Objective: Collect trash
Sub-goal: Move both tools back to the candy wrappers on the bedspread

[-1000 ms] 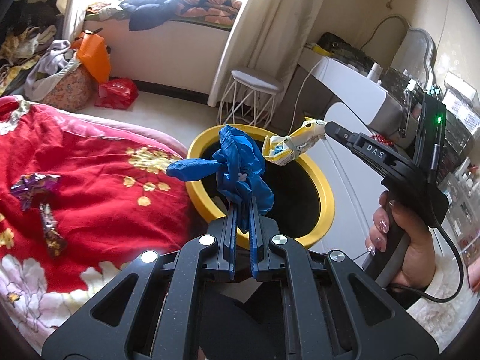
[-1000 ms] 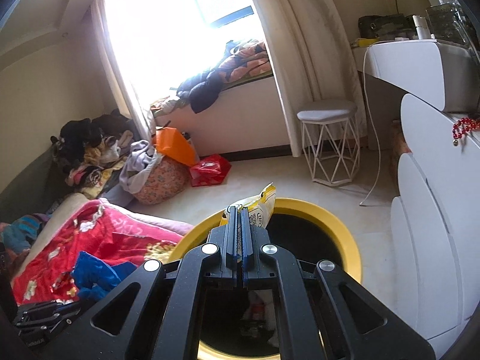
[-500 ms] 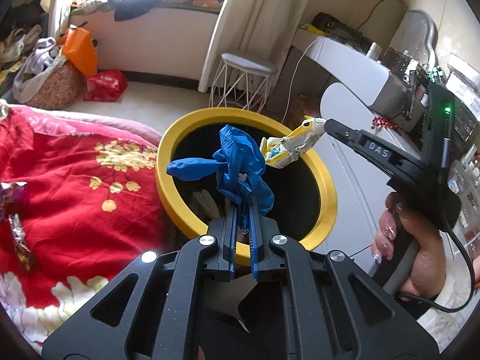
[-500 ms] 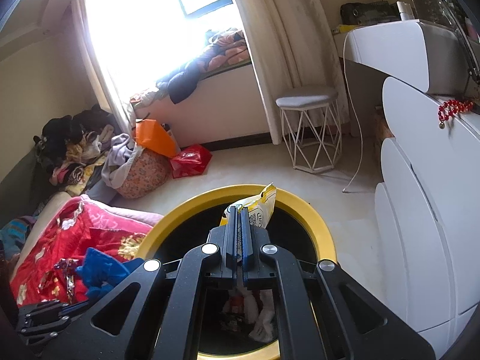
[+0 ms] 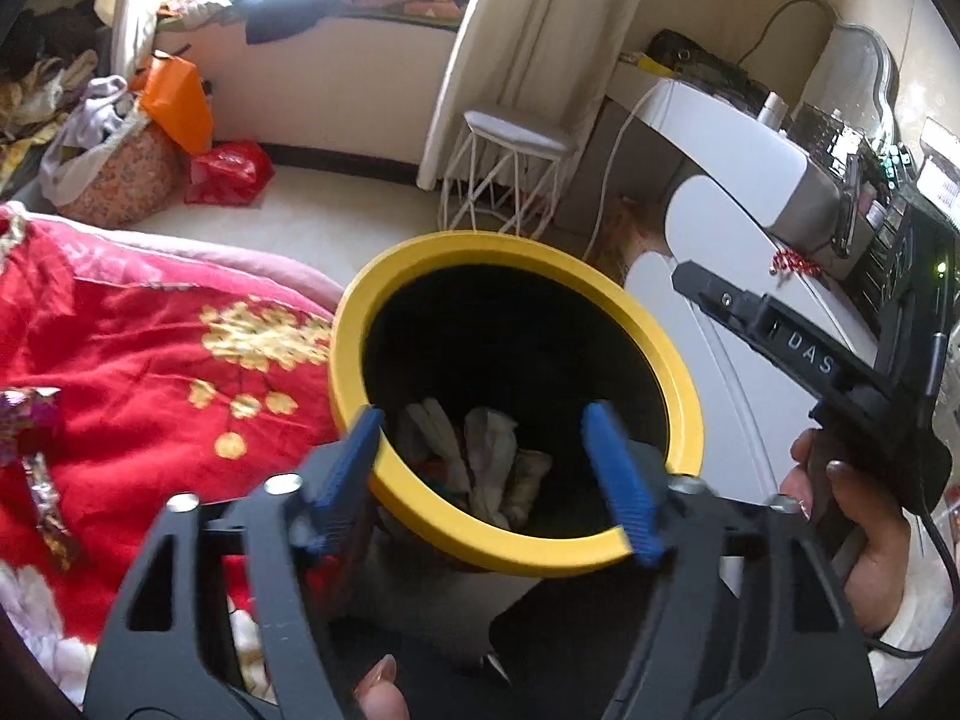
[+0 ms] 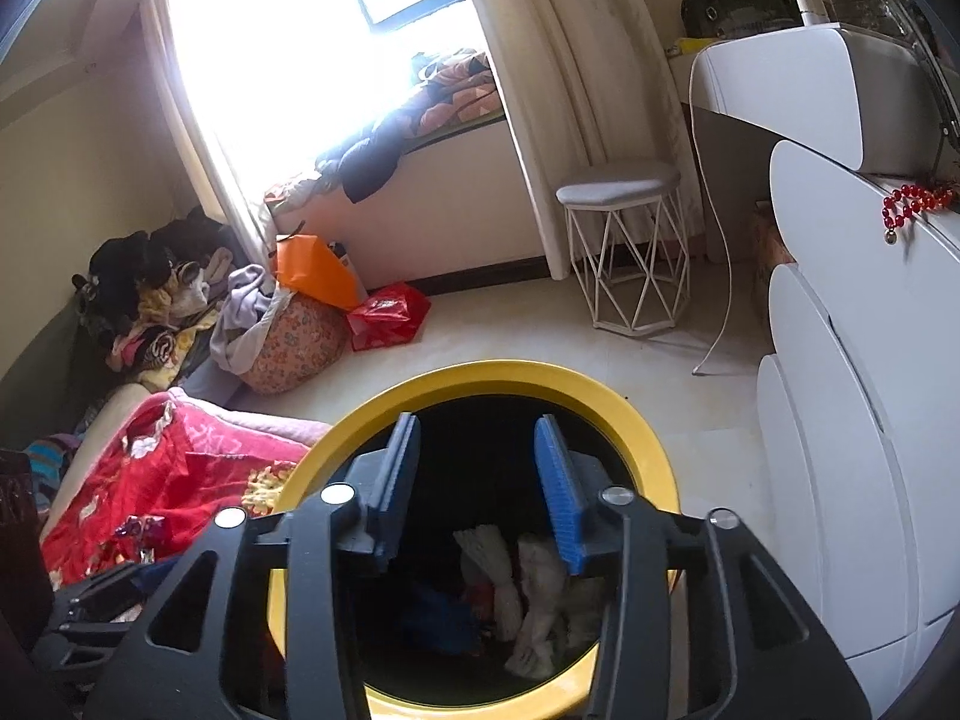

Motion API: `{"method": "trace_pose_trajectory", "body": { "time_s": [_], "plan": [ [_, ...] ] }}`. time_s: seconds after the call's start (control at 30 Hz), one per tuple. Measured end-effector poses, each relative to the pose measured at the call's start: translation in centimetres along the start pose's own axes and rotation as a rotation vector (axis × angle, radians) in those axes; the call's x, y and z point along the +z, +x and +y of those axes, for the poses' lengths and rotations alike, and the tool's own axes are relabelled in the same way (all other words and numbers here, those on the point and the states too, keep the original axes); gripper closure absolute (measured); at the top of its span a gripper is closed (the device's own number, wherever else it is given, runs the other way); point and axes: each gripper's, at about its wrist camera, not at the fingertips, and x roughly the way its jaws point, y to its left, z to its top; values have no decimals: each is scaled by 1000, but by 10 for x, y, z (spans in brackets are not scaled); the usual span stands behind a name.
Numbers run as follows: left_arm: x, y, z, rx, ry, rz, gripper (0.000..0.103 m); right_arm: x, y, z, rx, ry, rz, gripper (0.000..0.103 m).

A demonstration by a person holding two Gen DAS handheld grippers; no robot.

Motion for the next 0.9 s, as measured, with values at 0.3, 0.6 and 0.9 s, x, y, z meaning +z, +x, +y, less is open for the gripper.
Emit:
{"method": "trace_pose_trajectory", "body": {
  "time_s": [0.3,0.6,0.9],
  "plan": [
    [-2,-32,10,67,-4,-75,11,-1,-5,23,37,-39,-6,44],
    [-13,-72,40,162,-32,-149,11,-9,-6,55,87,-91,19,39],
    [-17,-103,75,224,-99,-208,11,-20,-12,100,171,-179,40,33]
  ]
}}
